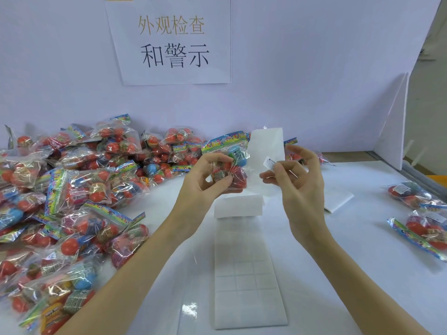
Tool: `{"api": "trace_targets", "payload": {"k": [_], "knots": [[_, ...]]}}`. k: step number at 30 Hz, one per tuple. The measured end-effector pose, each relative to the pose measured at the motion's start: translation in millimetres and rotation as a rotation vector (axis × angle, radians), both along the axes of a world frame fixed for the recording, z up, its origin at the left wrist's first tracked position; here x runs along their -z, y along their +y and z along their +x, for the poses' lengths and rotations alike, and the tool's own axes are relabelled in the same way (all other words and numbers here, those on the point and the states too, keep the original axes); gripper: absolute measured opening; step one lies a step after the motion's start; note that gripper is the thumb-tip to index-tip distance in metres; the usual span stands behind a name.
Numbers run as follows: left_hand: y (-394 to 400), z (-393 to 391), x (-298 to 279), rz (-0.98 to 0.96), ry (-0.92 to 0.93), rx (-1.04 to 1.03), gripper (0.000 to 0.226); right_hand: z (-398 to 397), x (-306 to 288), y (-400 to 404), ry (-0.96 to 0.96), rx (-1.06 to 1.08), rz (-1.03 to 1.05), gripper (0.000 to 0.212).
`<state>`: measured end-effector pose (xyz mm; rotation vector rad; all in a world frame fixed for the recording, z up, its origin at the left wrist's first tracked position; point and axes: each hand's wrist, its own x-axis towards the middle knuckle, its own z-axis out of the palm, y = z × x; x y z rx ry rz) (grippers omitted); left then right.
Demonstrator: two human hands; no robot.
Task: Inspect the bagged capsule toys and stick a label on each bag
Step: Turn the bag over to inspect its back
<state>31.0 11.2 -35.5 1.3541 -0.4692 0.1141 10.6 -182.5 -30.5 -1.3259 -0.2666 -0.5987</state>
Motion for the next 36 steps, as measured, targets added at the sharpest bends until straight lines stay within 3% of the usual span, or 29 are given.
{"api": "trace_targets", "payload": {"k": [10, 21, 30, 36], "knots": [[-5, -7, -3, 0.133, -0.032, -0.061, 0.027, -3, -1, 3, -0.007, -0.056, -0.012, 0.036], [-4, -7, -4, 0.136, 0.003, -0.071, 0.027, 1, 7, 3, -0.040, 0.077, -0.244, 0.038], [-6, -8, -3, 0.141, 0.047, -0.067, 0.023, -3, 11, 1, -0.252, 0.234, -0.673, 0.051], [-6, -8, -4, 0.148, 0.085, -0.080, 0.023, -1, 12, -2, -0.268, 0.242, -0.680, 0.054]]}}
